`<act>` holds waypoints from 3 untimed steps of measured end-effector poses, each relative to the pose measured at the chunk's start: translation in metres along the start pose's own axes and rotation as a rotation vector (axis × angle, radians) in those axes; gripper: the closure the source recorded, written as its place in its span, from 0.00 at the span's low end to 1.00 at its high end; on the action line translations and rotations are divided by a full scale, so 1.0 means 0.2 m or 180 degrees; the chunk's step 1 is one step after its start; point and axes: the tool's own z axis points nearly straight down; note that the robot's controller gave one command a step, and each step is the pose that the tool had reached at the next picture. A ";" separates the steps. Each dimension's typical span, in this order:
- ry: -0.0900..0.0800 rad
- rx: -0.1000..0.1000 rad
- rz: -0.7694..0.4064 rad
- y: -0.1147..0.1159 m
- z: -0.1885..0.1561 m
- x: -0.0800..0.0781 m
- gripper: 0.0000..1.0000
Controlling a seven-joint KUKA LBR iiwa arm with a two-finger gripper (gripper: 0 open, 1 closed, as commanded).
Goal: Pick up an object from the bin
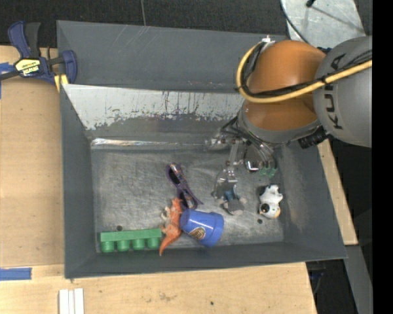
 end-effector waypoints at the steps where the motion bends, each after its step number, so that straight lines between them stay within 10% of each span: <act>1: -0.0027 -0.0001 0.0003 0.00 -0.02 -0.01 0.00; 2: -0.0047 0.0003 -0.0257 0.07 0.28 0.16 0.00; 3: -0.0057 0.0005 -0.1404 0.20 0.29 0.26 0.00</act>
Offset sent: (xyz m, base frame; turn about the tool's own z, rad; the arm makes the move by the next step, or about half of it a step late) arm -0.0692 0.0302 -0.1194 -0.1648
